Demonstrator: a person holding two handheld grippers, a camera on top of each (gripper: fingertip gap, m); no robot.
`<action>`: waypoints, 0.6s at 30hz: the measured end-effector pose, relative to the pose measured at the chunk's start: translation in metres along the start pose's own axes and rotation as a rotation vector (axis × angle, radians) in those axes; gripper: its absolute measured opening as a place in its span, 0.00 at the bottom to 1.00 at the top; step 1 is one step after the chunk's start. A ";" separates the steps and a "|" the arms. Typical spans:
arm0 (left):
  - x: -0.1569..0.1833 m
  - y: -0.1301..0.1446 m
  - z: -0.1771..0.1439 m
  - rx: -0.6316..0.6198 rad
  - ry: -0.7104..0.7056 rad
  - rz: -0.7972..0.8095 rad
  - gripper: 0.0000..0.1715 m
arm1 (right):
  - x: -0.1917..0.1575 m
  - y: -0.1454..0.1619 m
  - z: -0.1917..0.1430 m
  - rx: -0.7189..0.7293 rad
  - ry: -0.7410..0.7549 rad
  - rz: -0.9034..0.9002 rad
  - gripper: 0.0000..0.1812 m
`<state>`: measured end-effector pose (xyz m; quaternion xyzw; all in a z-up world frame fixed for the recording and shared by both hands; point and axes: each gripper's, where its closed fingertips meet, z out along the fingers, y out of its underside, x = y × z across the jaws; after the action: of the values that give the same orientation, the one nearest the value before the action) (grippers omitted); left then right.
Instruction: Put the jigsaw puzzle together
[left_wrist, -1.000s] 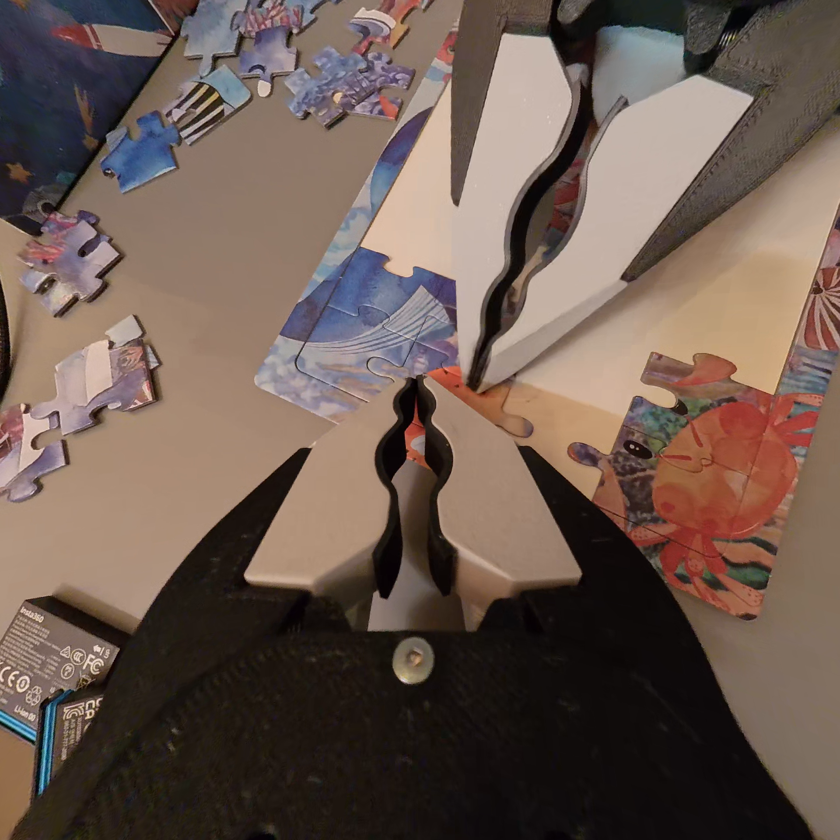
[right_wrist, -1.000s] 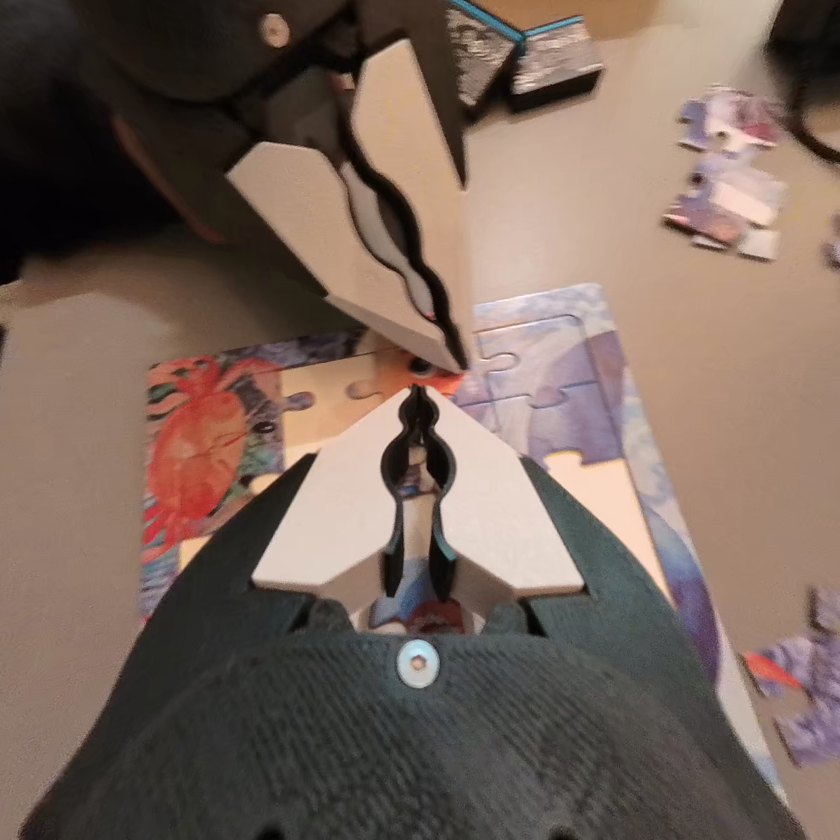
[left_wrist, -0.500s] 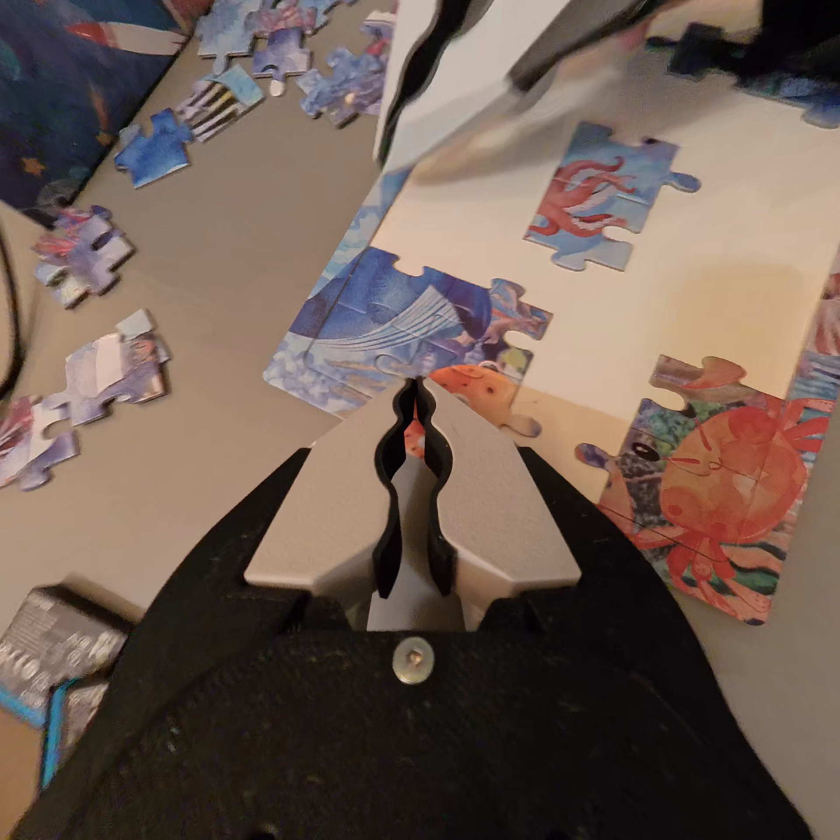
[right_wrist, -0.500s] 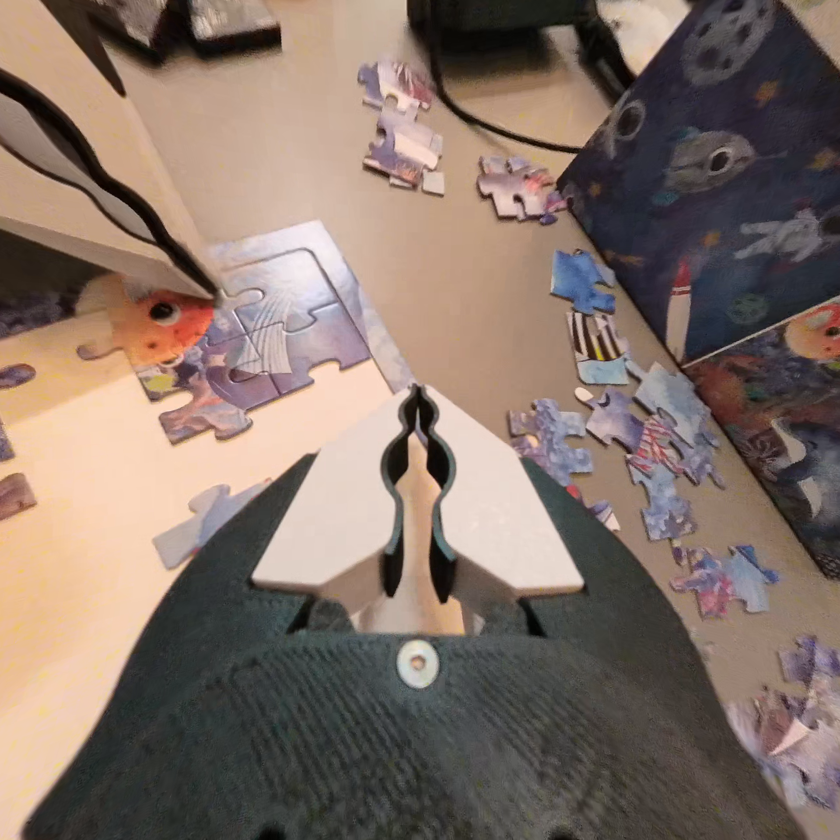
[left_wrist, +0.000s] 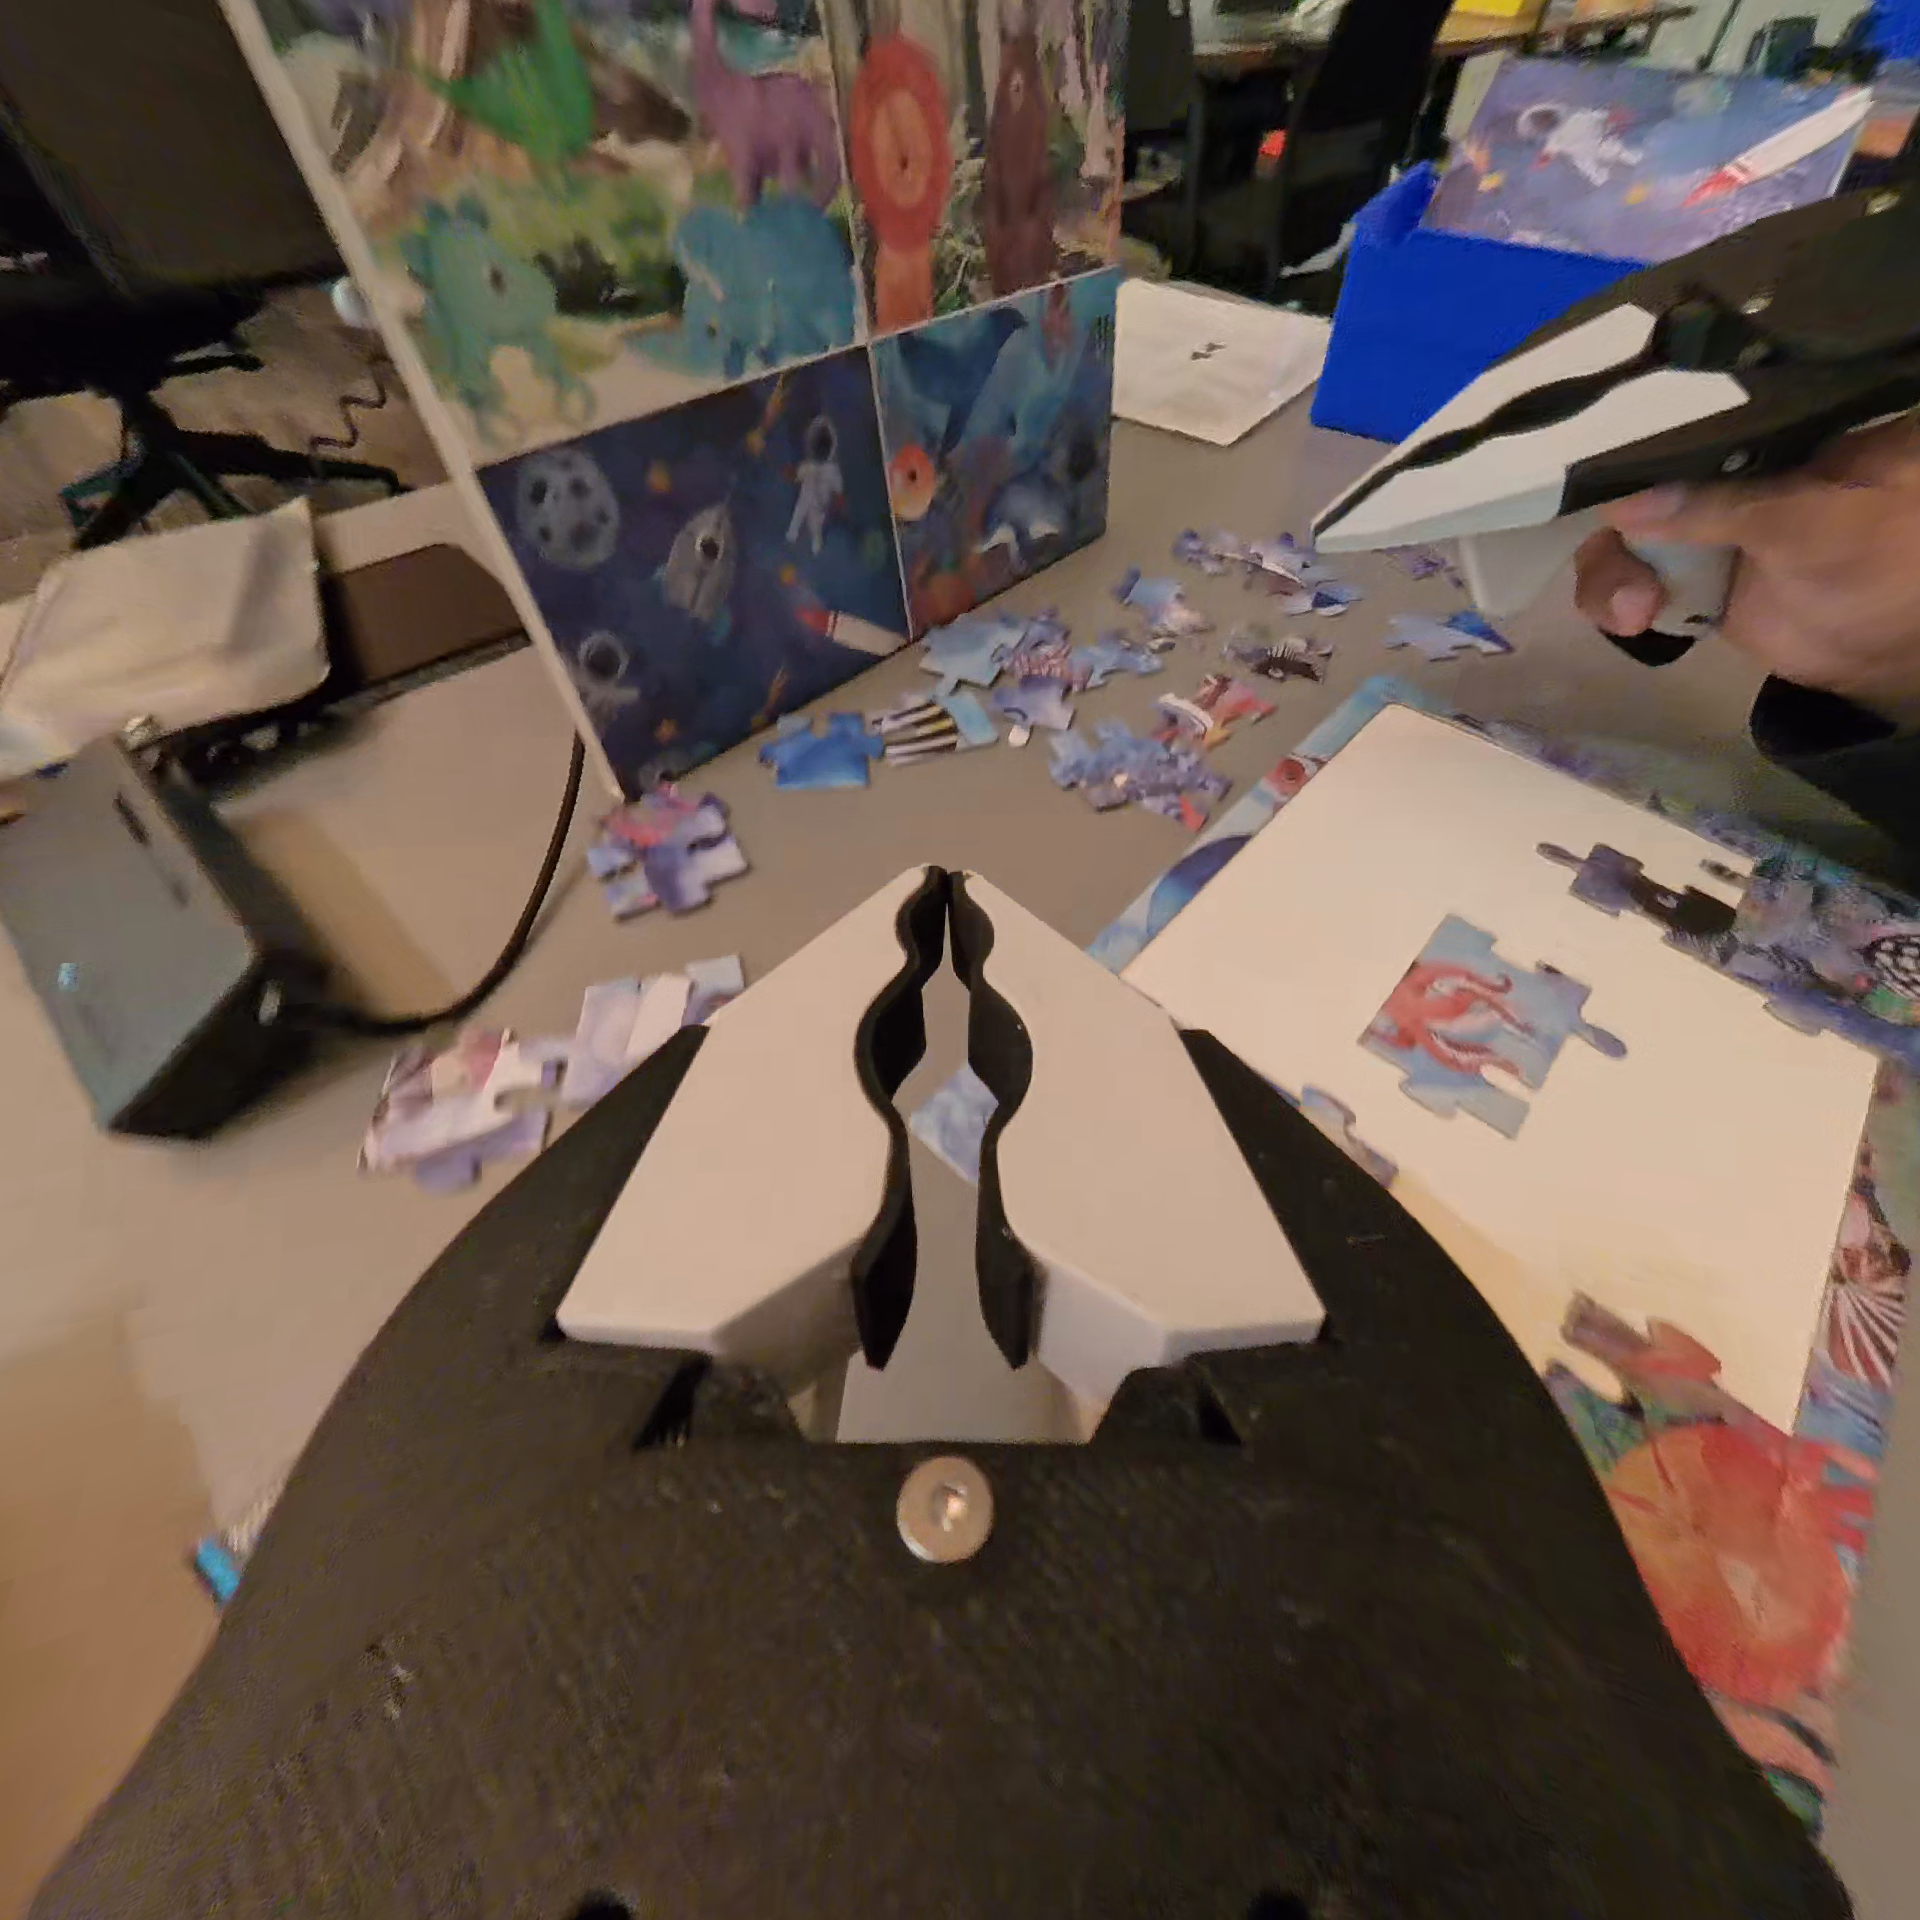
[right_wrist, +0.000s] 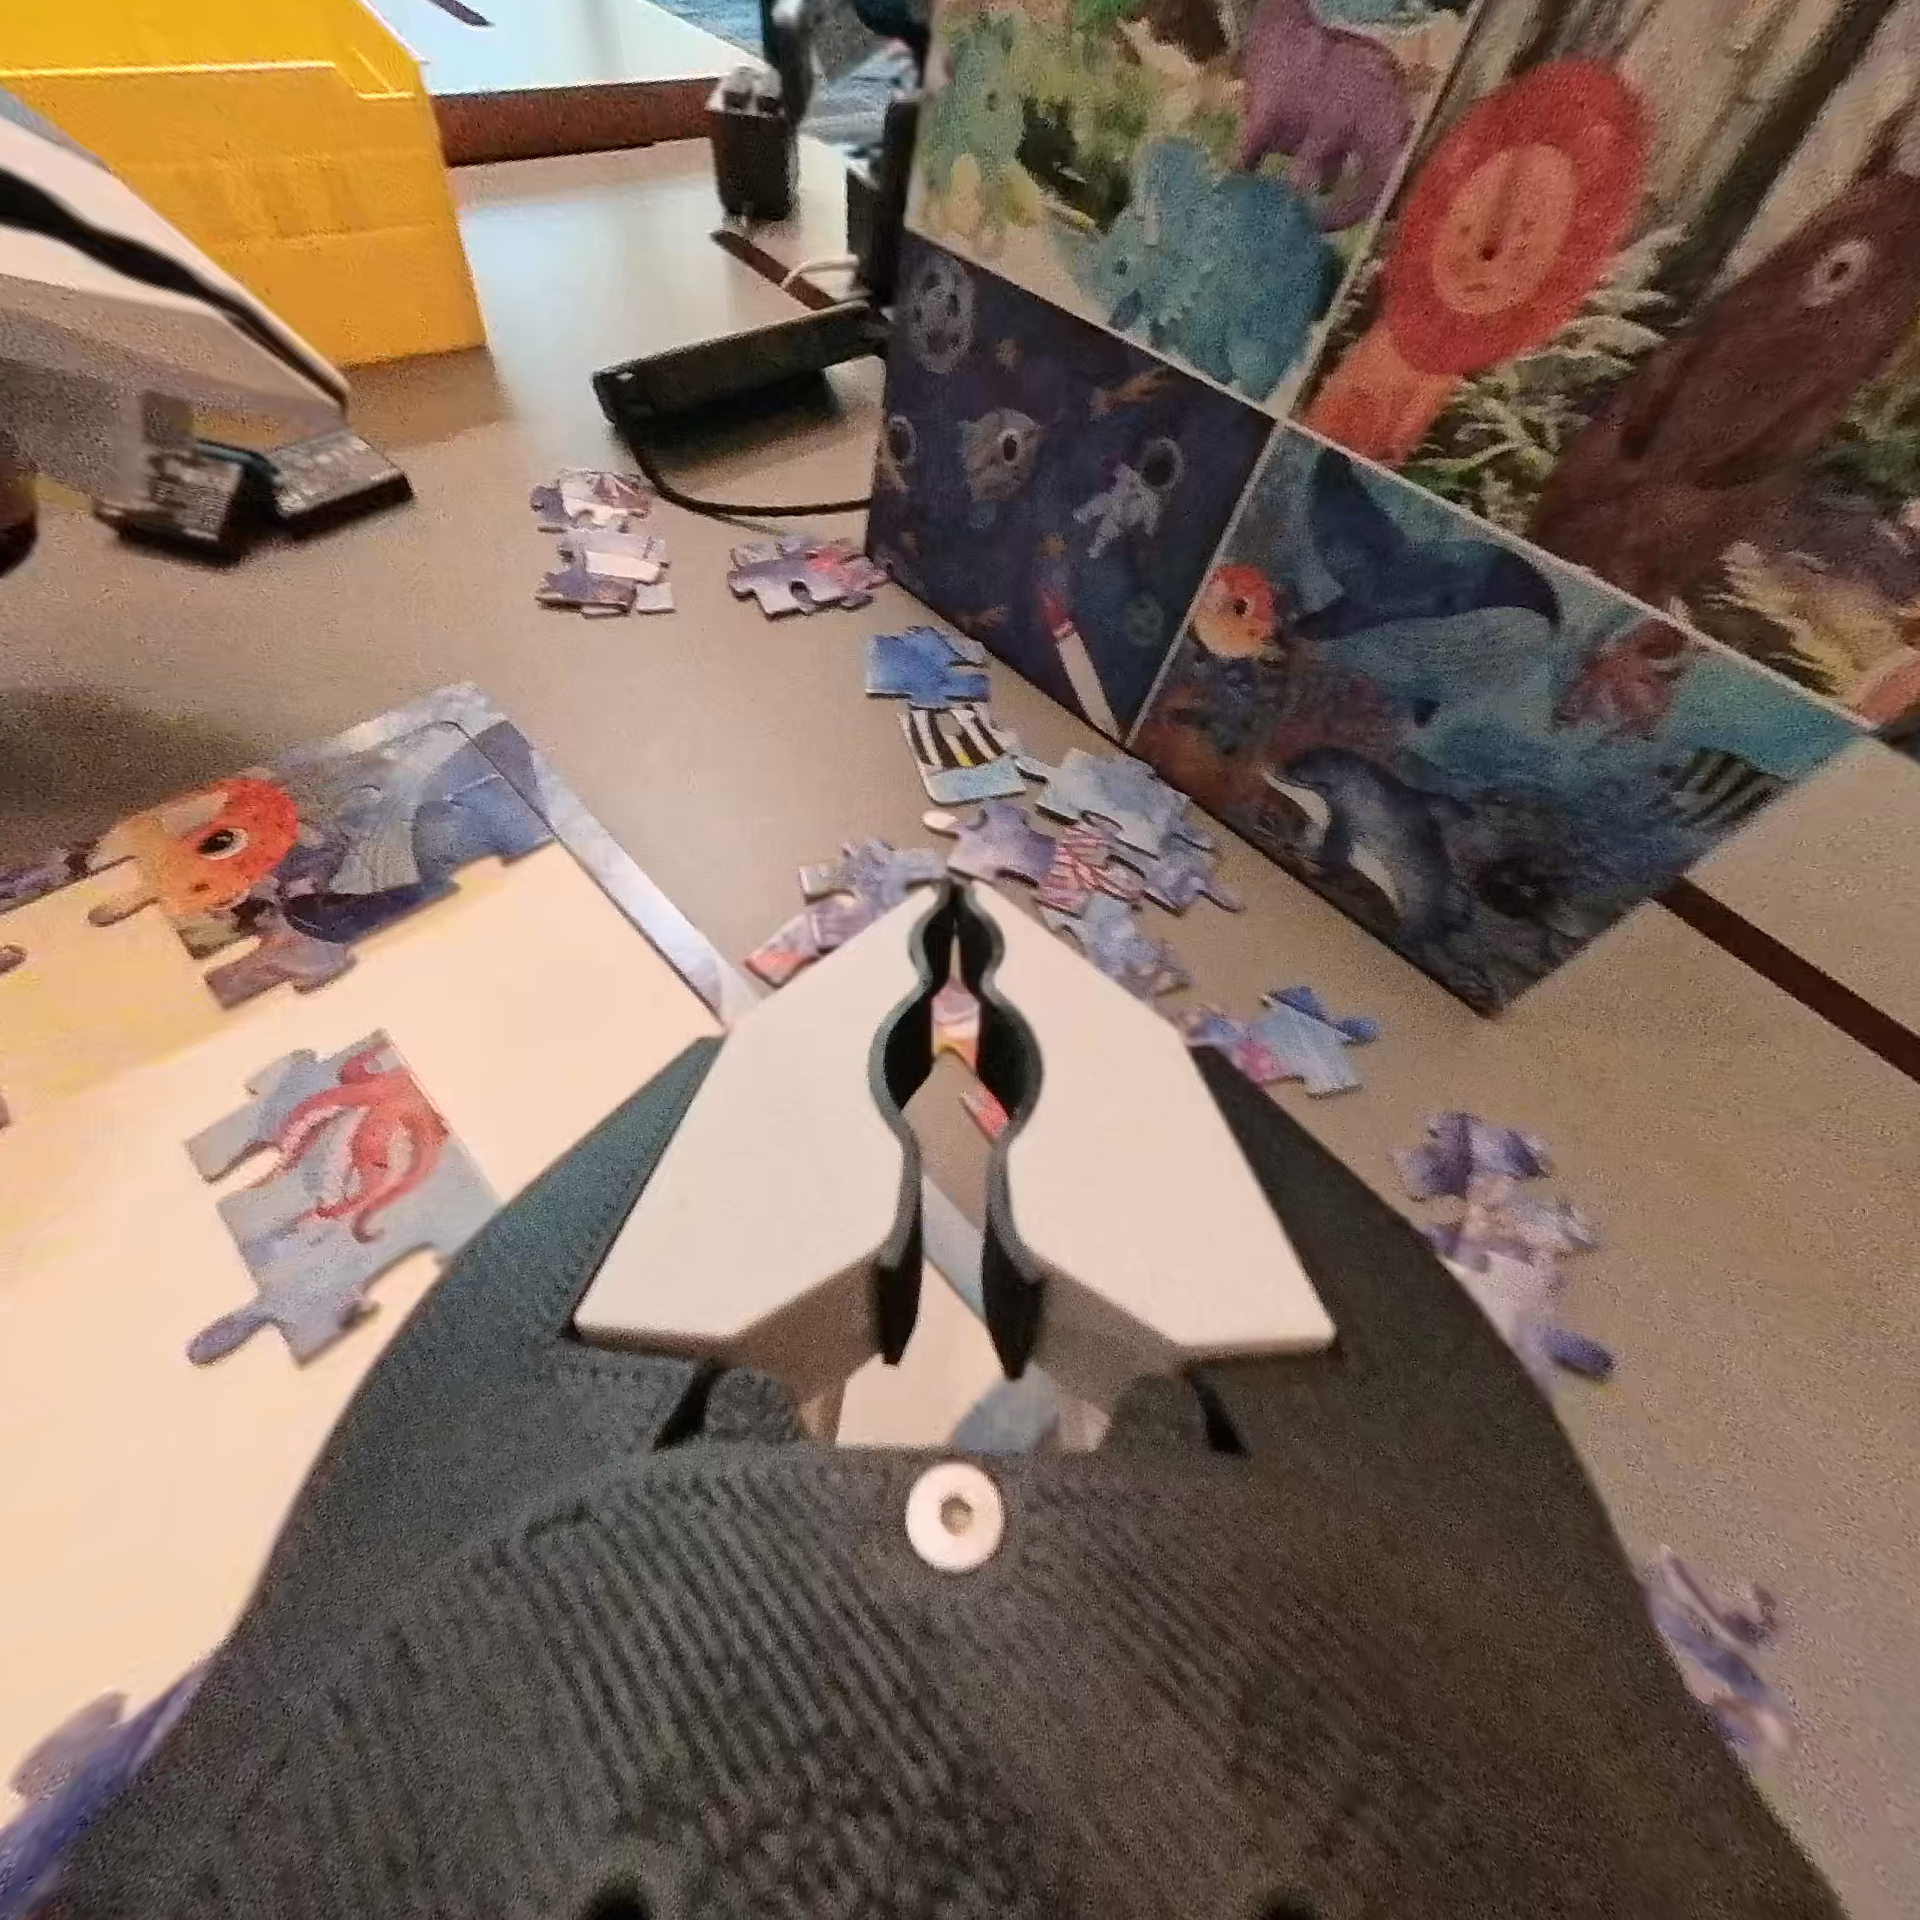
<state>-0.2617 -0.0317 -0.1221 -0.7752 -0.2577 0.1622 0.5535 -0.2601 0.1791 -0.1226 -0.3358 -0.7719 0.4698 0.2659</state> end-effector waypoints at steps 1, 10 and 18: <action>-0.002 -0.005 0.009 -0.018 0.009 0.018 0.00 | 0.010 0.004 -0.006 -0.001 0.026 -0.006 0.00; -0.039 0.006 0.060 -0.082 0.013 0.068 0.00 | 0.073 0.064 -0.060 -0.045 0.160 0.055 0.00; -0.030 0.015 0.050 -0.055 0.096 0.015 0.00 | 0.068 0.054 -0.063 0.064 0.049 0.176 0.00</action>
<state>-0.3096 -0.0138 -0.1543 -0.7989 -0.2292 0.1219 0.5425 -0.2430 0.2835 -0.1386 -0.4051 -0.7171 0.5076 0.2529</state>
